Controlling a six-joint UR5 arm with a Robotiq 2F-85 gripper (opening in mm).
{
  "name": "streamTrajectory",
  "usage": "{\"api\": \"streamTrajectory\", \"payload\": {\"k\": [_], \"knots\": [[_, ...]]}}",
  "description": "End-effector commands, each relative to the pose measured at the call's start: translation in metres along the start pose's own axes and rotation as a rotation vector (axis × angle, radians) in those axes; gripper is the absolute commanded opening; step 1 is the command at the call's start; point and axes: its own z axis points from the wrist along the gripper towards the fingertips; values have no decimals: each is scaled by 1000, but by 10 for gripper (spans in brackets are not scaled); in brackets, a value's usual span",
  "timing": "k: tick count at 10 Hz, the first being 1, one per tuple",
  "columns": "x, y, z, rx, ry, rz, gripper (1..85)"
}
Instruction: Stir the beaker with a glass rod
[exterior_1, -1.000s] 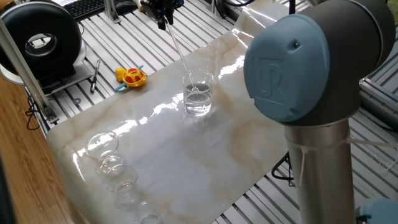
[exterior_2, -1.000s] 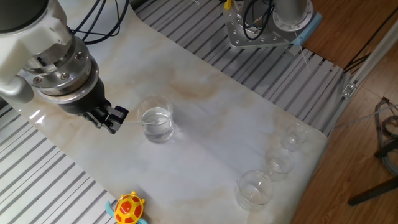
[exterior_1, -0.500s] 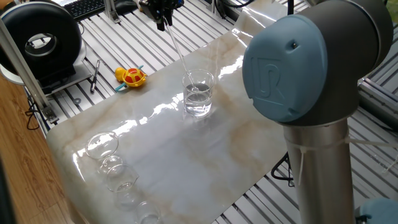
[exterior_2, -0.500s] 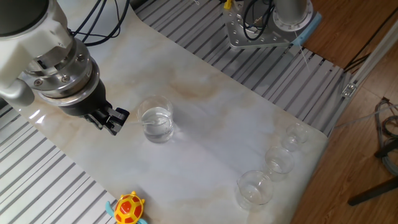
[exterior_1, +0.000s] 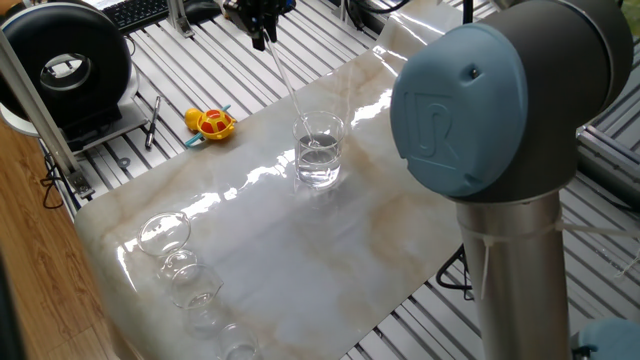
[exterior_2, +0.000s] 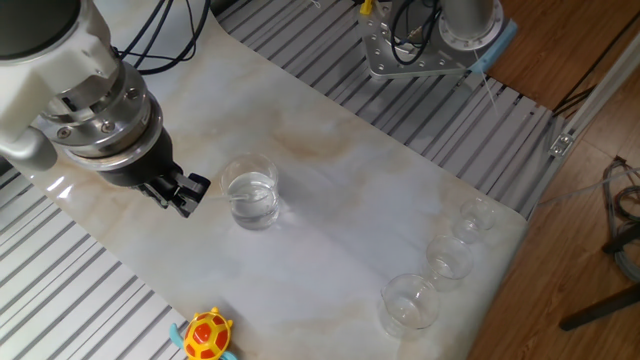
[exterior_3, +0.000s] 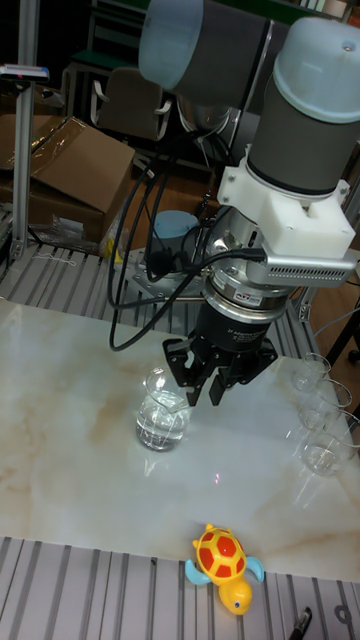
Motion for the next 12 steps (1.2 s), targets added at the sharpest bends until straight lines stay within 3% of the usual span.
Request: {"api": "streamTrajectory", "payload": {"k": [1, 12], "knots": [[0, 3, -1, -12, -5, 5, 313], [-1, 12, 1, -13, -18, 37, 293]]}}
